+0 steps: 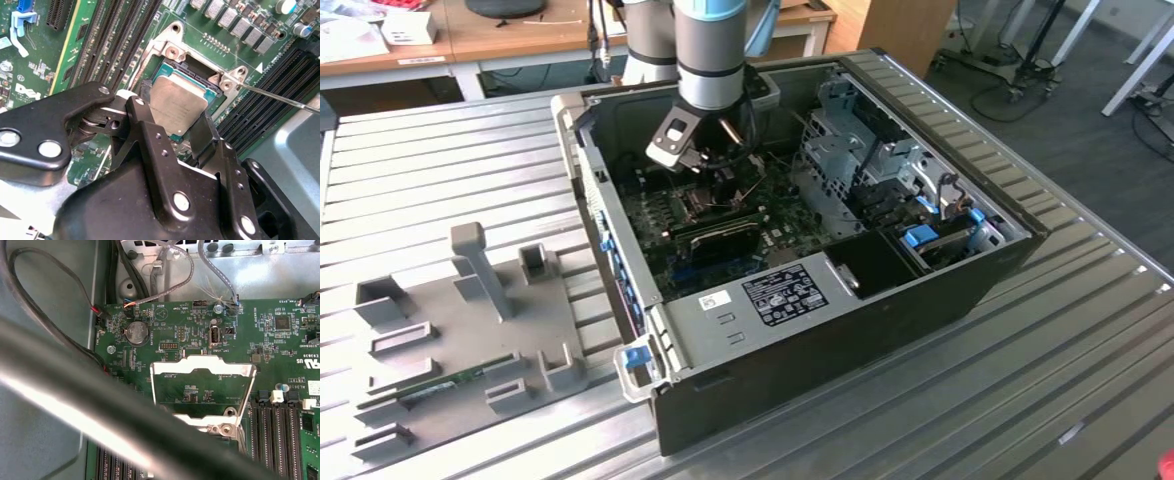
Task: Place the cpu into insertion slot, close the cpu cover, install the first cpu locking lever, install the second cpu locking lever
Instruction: 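Place the cpu into insertion slot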
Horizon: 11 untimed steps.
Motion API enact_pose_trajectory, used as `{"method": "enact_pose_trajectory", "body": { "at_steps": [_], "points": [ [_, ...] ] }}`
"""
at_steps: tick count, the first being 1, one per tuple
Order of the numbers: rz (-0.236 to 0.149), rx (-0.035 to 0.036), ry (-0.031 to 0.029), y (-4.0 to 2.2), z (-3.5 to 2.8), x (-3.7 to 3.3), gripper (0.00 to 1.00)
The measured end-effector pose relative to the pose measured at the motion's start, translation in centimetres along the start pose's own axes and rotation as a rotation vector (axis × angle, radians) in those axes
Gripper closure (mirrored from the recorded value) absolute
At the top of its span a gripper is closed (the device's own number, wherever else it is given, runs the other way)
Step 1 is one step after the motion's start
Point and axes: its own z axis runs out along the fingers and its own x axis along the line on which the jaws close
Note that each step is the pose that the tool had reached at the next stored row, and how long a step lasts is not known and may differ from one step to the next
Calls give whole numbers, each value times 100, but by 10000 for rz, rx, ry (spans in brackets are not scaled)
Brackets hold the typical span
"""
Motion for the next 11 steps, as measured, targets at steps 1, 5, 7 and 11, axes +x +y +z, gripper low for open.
{"method": "enact_pose_trajectory", "body": {
  "at_steps": [1,5,7,11],
  "points": [
    [-1,0,0,-3,0,0,46],
    [-3,0,1,-8,0,0,46],
    [-2,0,0,-9,0,0,46],
    [-1,1,-1,-9,7,0,46]
  ]
}}
